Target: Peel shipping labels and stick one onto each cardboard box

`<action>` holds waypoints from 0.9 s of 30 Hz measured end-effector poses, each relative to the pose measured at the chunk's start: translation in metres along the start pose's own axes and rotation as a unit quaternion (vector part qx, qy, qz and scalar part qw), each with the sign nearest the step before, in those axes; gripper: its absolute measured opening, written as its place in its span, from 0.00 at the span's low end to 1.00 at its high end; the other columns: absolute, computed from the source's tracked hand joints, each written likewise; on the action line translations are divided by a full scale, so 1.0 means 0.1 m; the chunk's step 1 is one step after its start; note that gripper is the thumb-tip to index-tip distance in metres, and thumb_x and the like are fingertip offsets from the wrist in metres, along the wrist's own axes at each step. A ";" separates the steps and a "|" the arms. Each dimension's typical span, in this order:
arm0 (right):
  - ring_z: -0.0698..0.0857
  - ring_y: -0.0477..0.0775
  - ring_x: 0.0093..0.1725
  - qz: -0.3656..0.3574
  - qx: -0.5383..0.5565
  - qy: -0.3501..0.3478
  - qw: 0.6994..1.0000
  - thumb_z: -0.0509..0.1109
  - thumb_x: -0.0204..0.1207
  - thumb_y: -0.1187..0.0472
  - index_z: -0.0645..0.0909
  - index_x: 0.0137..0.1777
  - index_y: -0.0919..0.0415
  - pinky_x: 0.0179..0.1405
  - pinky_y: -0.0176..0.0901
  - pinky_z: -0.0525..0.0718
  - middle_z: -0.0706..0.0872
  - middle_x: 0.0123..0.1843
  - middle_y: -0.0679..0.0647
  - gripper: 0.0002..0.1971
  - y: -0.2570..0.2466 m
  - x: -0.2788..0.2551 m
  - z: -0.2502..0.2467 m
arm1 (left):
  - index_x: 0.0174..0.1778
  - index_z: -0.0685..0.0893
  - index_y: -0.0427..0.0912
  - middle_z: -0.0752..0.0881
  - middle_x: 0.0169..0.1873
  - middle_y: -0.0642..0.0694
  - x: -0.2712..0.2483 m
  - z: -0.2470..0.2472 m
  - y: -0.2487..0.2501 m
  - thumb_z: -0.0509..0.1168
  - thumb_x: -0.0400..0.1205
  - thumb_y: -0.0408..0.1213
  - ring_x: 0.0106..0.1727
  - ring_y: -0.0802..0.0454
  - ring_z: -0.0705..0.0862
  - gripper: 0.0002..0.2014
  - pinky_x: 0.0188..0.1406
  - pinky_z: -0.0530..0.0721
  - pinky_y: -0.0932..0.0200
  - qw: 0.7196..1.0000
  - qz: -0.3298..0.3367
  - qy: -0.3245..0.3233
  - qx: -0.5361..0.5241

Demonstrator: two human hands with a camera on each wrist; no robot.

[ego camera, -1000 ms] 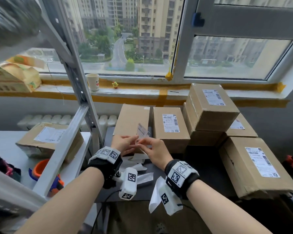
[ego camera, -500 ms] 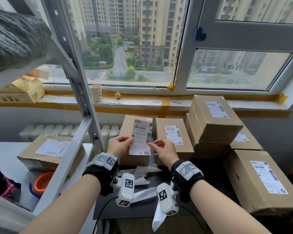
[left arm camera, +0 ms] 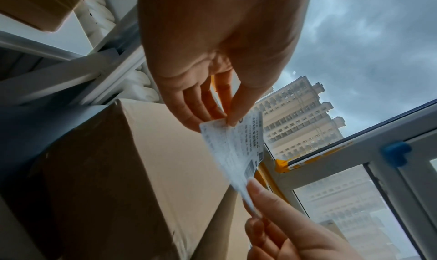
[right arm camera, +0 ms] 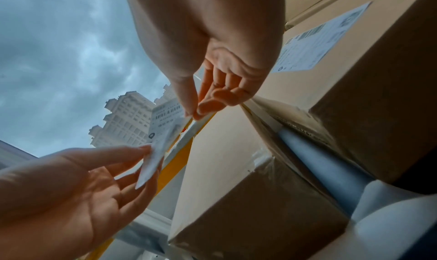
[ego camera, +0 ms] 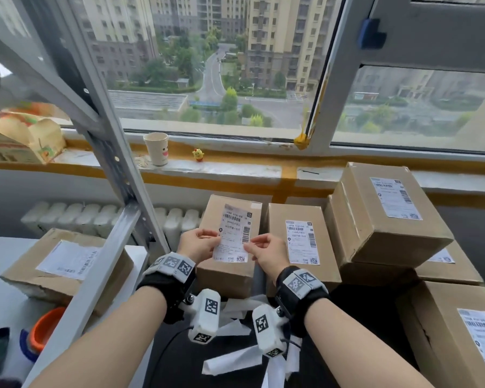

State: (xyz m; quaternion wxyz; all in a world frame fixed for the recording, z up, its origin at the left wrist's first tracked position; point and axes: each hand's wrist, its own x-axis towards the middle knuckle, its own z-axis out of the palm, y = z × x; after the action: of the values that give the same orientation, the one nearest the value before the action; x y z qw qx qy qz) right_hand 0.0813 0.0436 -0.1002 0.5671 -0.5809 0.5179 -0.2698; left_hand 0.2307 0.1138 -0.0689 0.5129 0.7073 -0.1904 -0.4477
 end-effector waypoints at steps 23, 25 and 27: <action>0.82 0.55 0.51 0.046 -0.251 0.021 0.967 0.77 0.70 0.59 0.74 0.52 0.58 0.47 0.42 0.78 0.84 0.55 0.56 0.16 -0.03 0.55 0.31 | 0.49 0.80 0.39 0.84 0.40 0.46 0.70 0.03 -0.14 0.77 0.70 0.33 0.46 0.50 0.82 0.16 0.46 0.77 0.60 0.960 0.011 0.146 0.240; 0.82 0.55 0.52 0.044 -0.259 0.019 0.965 0.77 0.70 0.59 0.74 0.54 0.59 0.47 0.42 0.77 0.84 0.55 0.56 0.17 -0.04 0.54 0.31 | 0.46 0.79 0.41 0.87 0.42 0.45 0.73 0.03 -0.17 0.78 0.68 0.34 0.50 0.48 0.86 0.16 0.51 0.80 0.58 0.956 0.013 0.144 0.255; 0.83 0.57 0.55 0.039 -0.269 0.015 0.962 0.76 0.70 0.59 0.75 0.54 0.60 0.48 0.43 0.78 0.85 0.56 0.57 0.17 -0.05 0.55 0.31 | 0.45 0.77 0.43 0.87 0.40 0.46 0.75 0.04 -0.19 0.78 0.68 0.34 0.50 0.47 0.86 0.16 0.52 0.81 0.56 0.953 0.022 0.139 0.268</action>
State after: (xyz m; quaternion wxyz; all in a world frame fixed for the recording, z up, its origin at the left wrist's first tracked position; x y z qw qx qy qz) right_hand 0.1284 0.0050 -0.1170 0.3917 -0.6873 0.6023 -0.1070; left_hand 0.2635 0.0649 -0.1191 0.3357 0.8697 -0.2453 -0.2660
